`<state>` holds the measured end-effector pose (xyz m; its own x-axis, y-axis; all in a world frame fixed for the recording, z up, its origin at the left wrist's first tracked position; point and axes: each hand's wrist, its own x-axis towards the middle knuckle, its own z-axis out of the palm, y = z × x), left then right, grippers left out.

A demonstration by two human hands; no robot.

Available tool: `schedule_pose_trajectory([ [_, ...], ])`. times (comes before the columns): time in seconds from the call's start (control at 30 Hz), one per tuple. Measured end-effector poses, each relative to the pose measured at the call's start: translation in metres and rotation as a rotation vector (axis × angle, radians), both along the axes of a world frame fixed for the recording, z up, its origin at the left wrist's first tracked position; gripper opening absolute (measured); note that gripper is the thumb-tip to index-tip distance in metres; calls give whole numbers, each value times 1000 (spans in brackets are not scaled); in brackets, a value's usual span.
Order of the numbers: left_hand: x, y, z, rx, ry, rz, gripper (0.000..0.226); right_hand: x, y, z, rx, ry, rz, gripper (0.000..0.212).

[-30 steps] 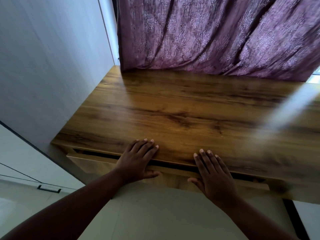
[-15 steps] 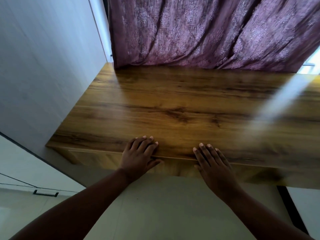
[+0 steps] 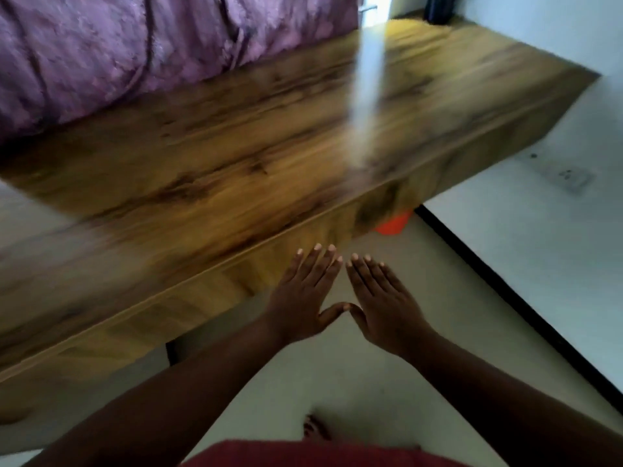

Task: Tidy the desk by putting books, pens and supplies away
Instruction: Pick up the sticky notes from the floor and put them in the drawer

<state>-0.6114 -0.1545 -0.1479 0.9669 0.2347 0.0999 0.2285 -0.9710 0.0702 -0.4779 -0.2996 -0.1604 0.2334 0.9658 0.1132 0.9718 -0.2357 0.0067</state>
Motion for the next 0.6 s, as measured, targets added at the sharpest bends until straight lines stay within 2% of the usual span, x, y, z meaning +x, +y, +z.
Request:
schedule_pose_trajectory([
  [0.3, 89, -129, -60, 50, 330, -410, 87, 22, -221, -65, -188, 108, -572, 68],
  [0.6, 143, -367, -99, 202, 458, -803, 95, -45, -482, -109, -219, 231, -1012, 66],
])
